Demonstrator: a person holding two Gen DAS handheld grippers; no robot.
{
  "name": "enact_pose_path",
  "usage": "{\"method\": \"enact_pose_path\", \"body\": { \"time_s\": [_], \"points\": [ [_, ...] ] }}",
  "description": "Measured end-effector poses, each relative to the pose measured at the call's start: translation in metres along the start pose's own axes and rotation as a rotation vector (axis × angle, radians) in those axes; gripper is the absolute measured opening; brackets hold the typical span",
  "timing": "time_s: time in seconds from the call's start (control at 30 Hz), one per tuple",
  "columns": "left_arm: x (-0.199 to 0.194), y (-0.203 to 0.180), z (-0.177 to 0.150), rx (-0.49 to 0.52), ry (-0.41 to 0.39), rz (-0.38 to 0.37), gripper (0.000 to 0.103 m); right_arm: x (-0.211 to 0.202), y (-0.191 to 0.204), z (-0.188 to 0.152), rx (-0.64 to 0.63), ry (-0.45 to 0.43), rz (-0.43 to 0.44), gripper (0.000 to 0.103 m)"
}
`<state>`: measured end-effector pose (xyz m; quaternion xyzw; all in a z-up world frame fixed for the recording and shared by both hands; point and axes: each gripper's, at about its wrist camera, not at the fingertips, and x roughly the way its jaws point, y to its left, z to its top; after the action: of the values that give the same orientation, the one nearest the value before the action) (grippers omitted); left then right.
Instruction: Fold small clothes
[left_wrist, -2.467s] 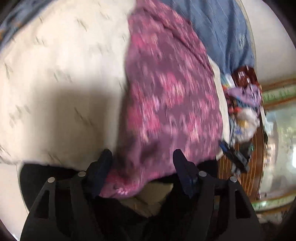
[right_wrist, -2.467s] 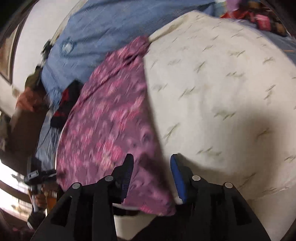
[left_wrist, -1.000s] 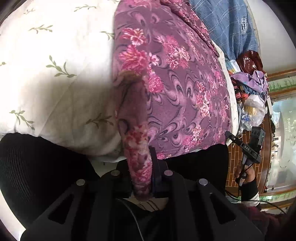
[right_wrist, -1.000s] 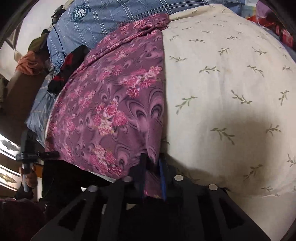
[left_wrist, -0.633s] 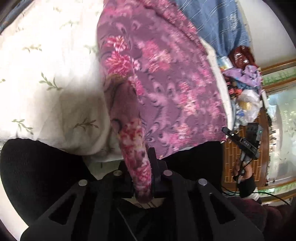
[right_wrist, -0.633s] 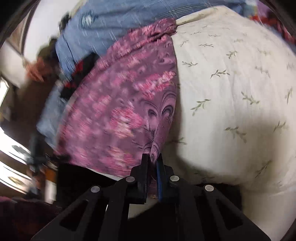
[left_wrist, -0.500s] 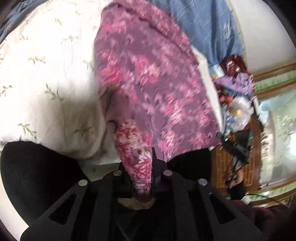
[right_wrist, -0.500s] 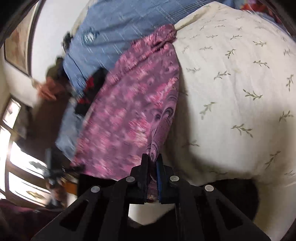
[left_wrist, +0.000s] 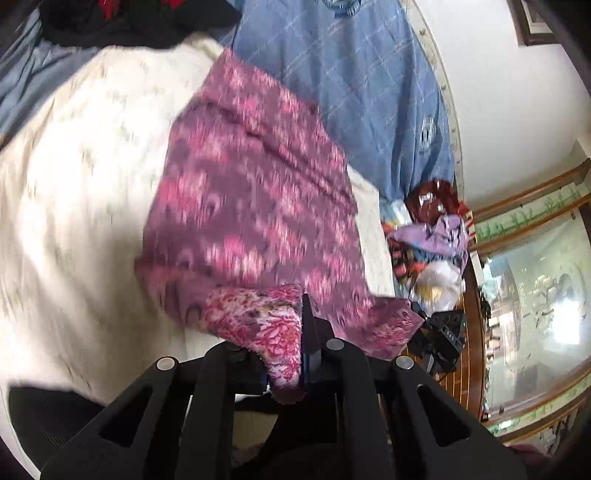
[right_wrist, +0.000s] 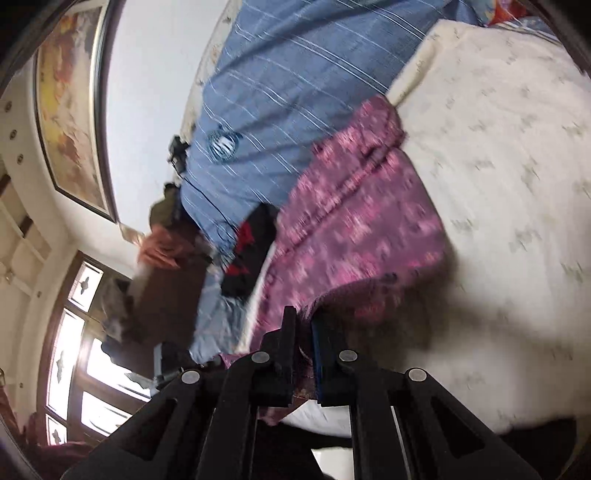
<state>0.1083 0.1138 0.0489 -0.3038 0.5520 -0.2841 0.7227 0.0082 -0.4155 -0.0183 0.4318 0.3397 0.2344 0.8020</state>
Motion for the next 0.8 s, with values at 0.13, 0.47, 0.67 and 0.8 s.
{"method": "enact_pose_path", "body": {
  "time_s": [0.13, 0.47, 0.67, 0.8],
  "points": [
    [0.002, -0.002, 0.034, -0.006, -0.048, -0.005, 0.009, 0.015, 0.003, 0.032, -0.004, -0.053, 0.035, 0.007],
    [0.041, 0.012, 0.129, -0.036, -0.110, 0.035, 0.009, 0.076, -0.010, 0.110, -0.002, -0.110, 0.026, 0.007],
    [0.076, 0.026, 0.185, -0.083, -0.125, 0.044, 0.009, 0.115, -0.030, 0.152, 0.028, -0.145, 0.013, 0.007],
    [0.096, 0.025, 0.217, -0.074, -0.124, 0.055, 0.009, 0.138, -0.047, 0.176, 0.058, -0.155, -0.002, 0.007]
  ]
}}
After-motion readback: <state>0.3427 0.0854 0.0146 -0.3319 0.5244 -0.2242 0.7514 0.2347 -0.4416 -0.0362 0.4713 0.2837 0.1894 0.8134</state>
